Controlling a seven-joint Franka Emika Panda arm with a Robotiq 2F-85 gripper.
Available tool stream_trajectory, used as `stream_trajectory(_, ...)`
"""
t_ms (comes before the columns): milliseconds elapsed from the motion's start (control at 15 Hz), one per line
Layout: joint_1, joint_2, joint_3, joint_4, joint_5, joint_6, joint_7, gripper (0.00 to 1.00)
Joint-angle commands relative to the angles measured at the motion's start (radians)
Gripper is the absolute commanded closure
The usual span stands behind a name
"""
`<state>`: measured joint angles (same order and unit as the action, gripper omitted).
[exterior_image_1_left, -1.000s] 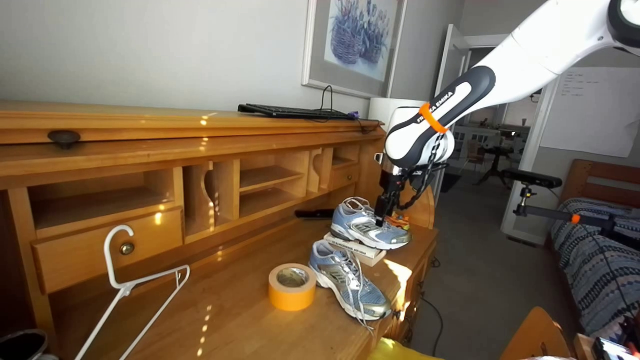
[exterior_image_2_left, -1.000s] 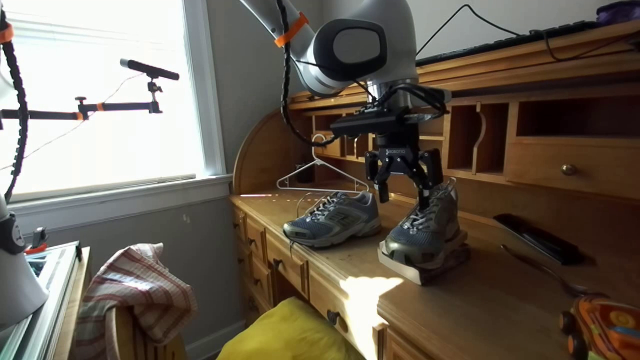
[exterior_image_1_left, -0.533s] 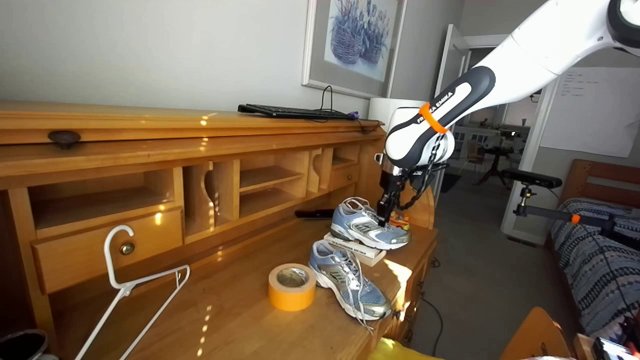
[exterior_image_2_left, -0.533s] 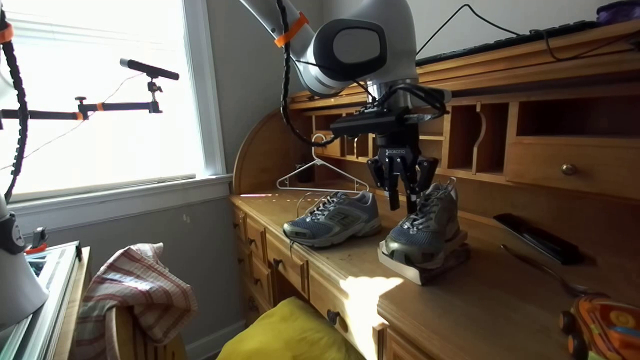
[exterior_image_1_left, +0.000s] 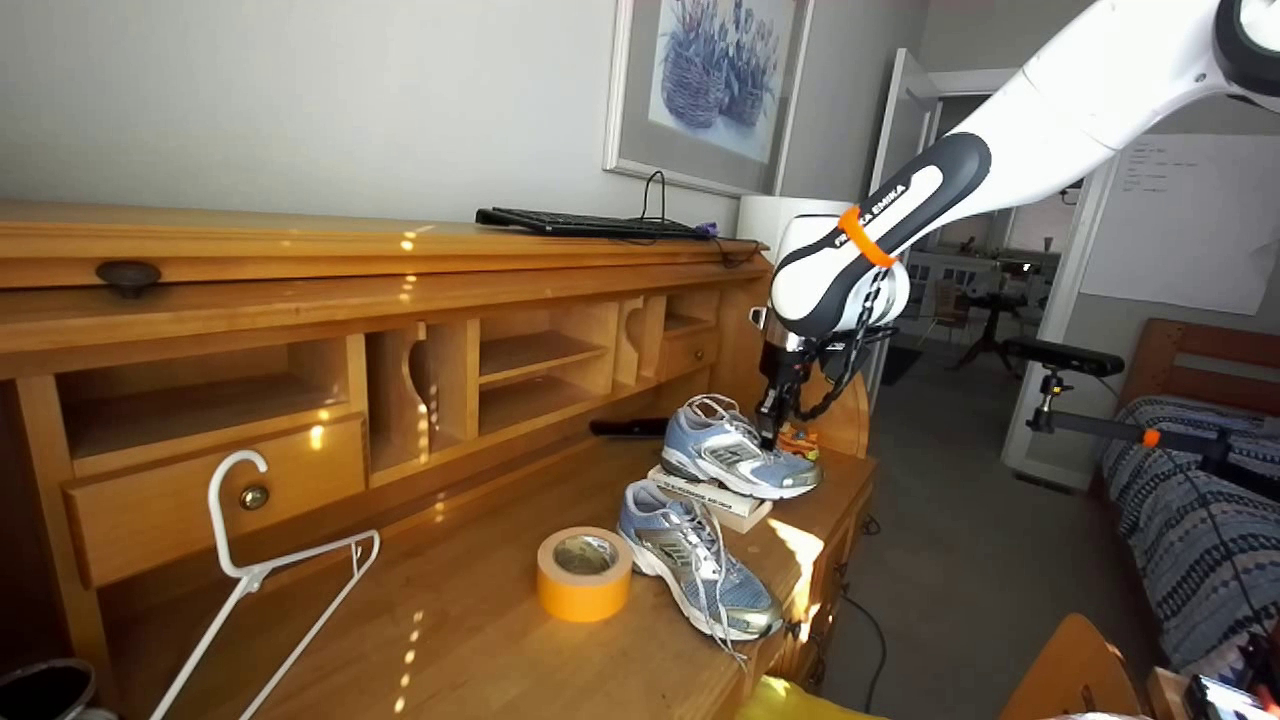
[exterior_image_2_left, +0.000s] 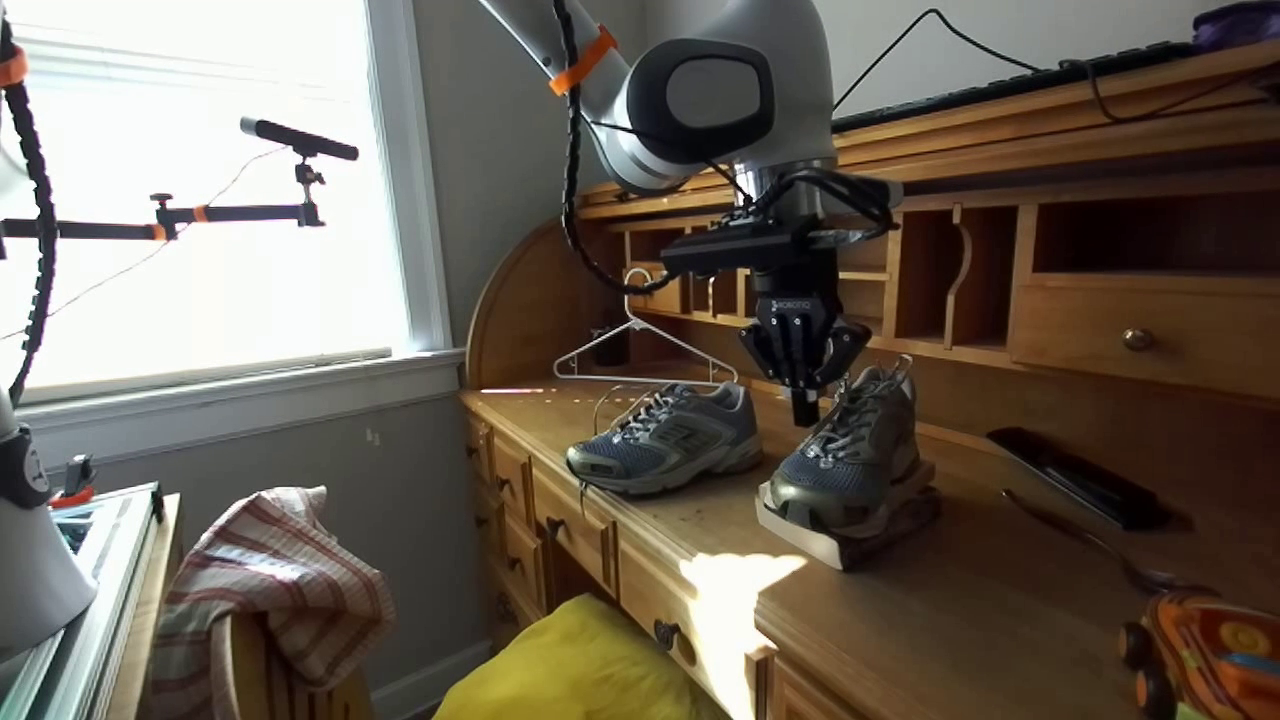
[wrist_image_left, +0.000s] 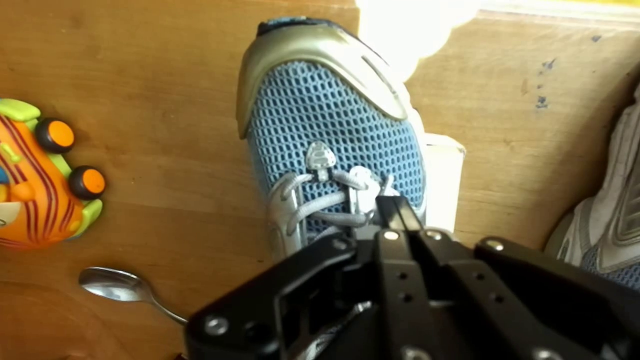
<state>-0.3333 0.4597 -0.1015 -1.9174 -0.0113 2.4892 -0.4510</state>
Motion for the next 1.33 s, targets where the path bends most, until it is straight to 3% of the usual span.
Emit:
stream_trajectory(0, 0.002, -0.035, -0.003, -0.042, -0.006, 0.023, 0.007, 0.68)
stream_trajectory(533, 0.015, -0.007, -0.015, -0.031, -0.033, 0.055, 0.024, 0.07)
stream_trajectory(600, 0.016, -0.005, -0.018, -0.033, -0.036, 0.063, 0.028, 0.03)
stream_trajectory(667, 0.016, -0.003, -0.018, -0.033, -0.036, 0.068, 0.028, 0.14)
stream_trajectory(733, 0.016, -0.001, -0.018, -0.033, -0.035, 0.072, 0.028, 0.37)
stream_trajectory(867, 0.014, 0.002, -0.017, -0.033, -0.033, 0.076, 0.027, 0.44)
stream_trajectory(1267, 0.013, 0.005, -0.018, -0.035, -0.032, 0.071, 0.029, 0.92)
